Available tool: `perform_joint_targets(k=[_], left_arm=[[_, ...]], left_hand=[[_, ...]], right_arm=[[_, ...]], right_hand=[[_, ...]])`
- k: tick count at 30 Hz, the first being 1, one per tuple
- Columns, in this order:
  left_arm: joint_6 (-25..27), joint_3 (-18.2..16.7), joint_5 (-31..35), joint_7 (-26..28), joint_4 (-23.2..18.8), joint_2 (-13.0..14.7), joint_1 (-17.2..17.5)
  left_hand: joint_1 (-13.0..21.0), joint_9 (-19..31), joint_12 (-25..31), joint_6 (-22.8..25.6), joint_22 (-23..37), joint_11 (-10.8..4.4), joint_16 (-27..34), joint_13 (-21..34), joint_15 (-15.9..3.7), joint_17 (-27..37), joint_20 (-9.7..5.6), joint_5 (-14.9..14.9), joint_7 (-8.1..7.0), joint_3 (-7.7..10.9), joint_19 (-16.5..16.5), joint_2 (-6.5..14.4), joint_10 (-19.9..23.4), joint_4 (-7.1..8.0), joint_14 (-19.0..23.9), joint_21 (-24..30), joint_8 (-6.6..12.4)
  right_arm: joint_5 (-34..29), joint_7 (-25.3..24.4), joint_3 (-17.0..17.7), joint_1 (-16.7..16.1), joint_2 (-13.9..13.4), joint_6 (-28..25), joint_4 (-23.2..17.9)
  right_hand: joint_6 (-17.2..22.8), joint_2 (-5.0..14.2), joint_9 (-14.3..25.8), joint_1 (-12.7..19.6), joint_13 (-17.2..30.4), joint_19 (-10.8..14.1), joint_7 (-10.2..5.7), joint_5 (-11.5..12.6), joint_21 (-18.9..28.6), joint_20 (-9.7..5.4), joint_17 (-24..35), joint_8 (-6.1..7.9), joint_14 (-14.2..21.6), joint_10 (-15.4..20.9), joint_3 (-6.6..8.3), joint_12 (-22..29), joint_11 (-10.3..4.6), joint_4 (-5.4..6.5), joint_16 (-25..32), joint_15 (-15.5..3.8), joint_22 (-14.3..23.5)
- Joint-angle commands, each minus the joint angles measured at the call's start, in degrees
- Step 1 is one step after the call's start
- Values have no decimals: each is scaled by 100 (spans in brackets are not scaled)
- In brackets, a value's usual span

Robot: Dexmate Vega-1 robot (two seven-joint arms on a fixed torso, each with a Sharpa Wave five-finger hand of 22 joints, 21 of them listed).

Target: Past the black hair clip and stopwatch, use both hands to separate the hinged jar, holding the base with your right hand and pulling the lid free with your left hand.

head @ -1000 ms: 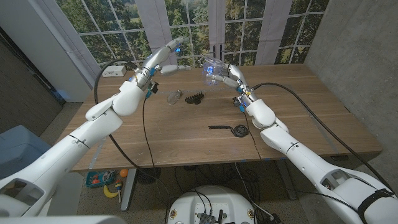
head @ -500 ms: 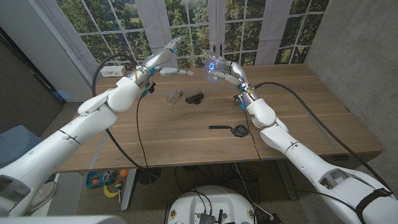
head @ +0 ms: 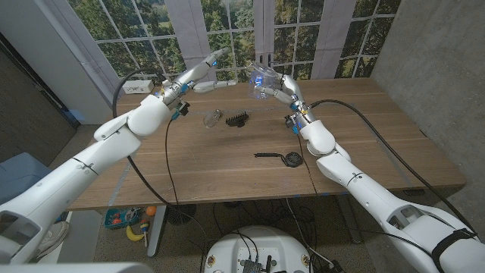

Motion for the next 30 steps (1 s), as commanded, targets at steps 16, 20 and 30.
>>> perform_joint_targets(k=[16,20,30], left_arm=[[-1197,-22,-2965,-710,1167,-1074,242],[-1250,-54,-3278,-784,1202,-1185,324],[-997,-145,-3994,-1068,1048,-1188,512]], left_hand=[[-1887,-30,-49,315,-41,-246,-7,-57,-449,-48,-745,402,616,1035,40,1138,-302,551,-153,84,-160],[-1933,-33,-92,96,-63,-143,-39,-55,-351,-74,-728,533,821,1926,42,1132,-418,469,-212,56,-226],[-2052,-32,-88,29,-54,-144,-38,-56,-322,-64,-678,502,817,2252,17,1072,-469,495,-279,51,-215]], right_arm=[[-1719,-1338,-237,-103,-278,-818,-261],[-1888,-1478,-303,-137,-336,-966,-316],[-2291,-1793,-481,-189,-480,-1346,-379]], right_hand=[[1161,1385,-123,1081,229,-325,-1165,-2,10,-451,-160,-44,494,1243,725,-34,-1284,269,-437,-1596,14],[1168,1378,-151,1038,244,-408,-1189,2,-19,-446,-178,-54,410,1240,726,-47,-1285,275,-519,-1590,9],[1203,1383,-207,981,212,-398,-1185,15,-25,-436,-168,-64,384,1268,744,-94,-1307,275,-592,-1593,1]])
